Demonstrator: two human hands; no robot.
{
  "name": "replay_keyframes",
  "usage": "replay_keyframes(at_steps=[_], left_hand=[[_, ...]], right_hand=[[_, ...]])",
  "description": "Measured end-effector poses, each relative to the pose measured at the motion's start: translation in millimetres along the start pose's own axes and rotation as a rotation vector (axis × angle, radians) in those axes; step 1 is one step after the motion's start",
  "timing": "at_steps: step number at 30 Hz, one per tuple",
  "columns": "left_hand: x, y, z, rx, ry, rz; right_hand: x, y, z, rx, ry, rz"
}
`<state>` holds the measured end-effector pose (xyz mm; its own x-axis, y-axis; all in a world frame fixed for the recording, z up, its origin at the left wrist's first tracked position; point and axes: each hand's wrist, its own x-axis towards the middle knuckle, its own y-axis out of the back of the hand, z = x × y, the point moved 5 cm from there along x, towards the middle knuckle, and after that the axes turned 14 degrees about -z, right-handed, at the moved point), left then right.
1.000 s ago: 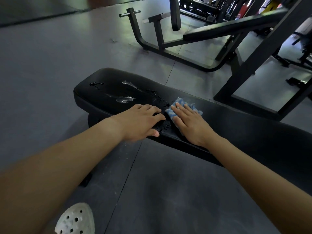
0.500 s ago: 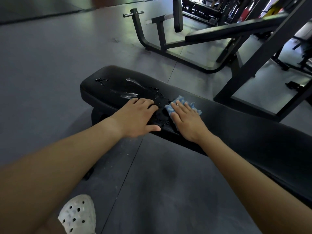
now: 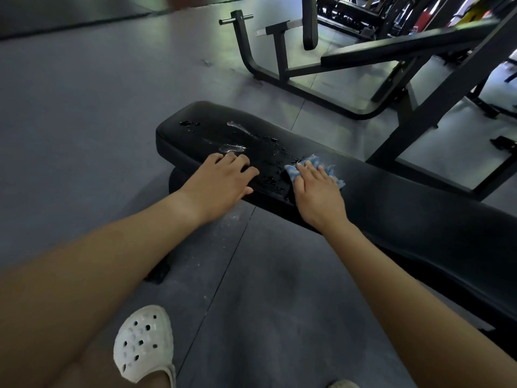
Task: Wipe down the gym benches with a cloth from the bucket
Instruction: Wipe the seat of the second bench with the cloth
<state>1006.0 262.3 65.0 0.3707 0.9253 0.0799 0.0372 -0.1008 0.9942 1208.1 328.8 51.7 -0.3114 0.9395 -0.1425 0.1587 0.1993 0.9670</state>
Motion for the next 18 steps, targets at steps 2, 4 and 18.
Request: replay_keyframes(at_steps=[2,4,18], left_hand=[[0,0,2,0.027,0.011,0.006],[1,0,5,0.051,0.027,0.009],[3,2,3,0.002,0.066,0.08]], right_hand=[[-9,-5,-11,-0.027,0.024,0.025],[-24,-10,-19,-0.066,0.089,0.052],[-31,-24,-32,-0.141,0.03,0.283]])
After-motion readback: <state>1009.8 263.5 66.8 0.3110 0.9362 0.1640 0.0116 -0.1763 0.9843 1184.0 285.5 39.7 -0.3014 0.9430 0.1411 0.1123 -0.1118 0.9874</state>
